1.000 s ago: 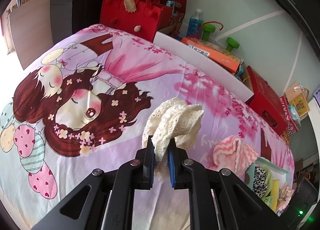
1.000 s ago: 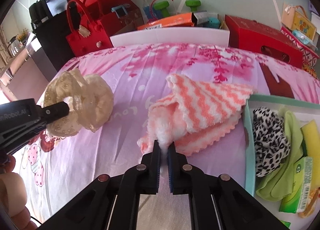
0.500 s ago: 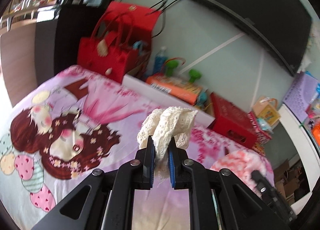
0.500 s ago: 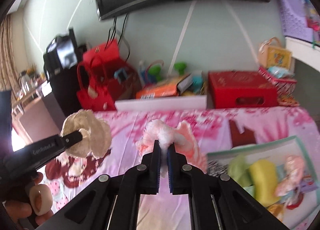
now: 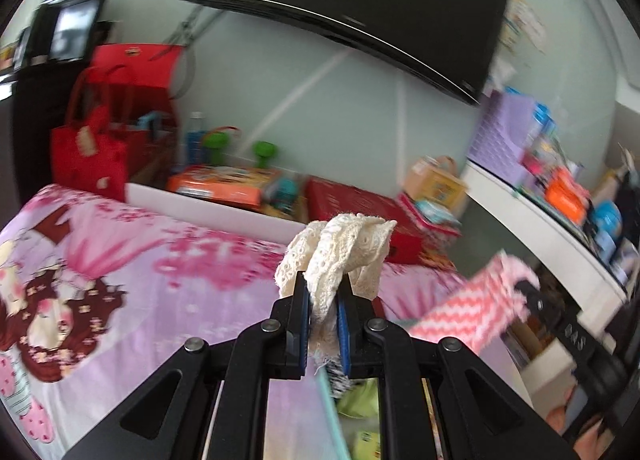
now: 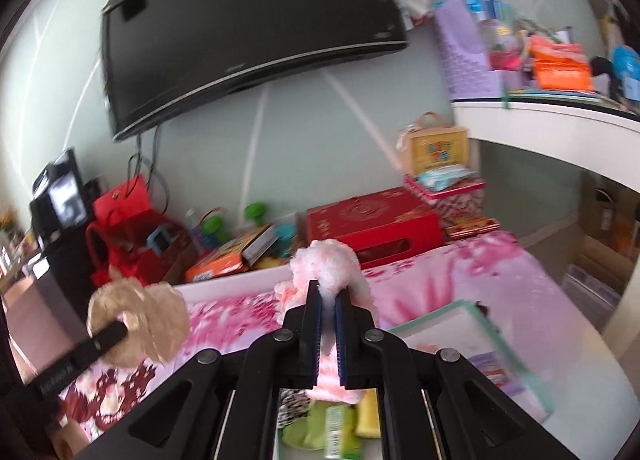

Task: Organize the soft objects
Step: 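Carry the crochet cloth with the left tool while the right tool carries the striped towel to the tray, then open the left tool over the tray while the right tool releases the striped towel there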

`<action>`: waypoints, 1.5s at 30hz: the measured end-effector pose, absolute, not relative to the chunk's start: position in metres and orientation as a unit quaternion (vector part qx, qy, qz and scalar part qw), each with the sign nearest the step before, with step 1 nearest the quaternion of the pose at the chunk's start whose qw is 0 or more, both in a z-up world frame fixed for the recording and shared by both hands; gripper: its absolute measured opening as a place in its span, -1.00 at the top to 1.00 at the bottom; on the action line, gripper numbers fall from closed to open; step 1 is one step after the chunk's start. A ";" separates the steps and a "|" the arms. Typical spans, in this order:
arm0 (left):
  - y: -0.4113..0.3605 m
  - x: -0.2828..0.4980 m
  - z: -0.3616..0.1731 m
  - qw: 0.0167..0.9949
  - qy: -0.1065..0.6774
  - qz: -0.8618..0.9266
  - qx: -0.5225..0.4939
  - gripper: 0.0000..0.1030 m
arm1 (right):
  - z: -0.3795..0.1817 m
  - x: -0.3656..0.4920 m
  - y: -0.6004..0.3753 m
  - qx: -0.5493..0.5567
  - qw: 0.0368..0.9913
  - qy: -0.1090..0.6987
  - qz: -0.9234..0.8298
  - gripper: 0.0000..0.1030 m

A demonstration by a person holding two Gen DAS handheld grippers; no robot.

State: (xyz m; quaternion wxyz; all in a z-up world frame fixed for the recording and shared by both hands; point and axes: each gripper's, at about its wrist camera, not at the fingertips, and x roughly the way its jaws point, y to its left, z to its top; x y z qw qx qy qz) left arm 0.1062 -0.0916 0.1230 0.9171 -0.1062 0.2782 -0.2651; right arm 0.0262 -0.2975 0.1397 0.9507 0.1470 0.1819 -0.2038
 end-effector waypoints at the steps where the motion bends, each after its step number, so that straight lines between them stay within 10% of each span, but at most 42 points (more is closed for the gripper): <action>1: -0.101 0.103 0.122 0.914 0.280 -0.278 -0.097 0.77 | 0.140 0.023 -0.301 0.148 0.950 0.181 -0.208 0.87; 38: -0.228 0.114 -0.004 0.833 0.448 -0.321 0.051 0.75 | 0.006 0.062 -0.363 0.233 0.850 0.418 -0.219 0.81; 45: -0.226 0.109 0.003 0.827 0.449 -0.334 0.048 0.10 | 0.020 0.061 -0.355 0.221 0.856 0.417 -0.212 0.79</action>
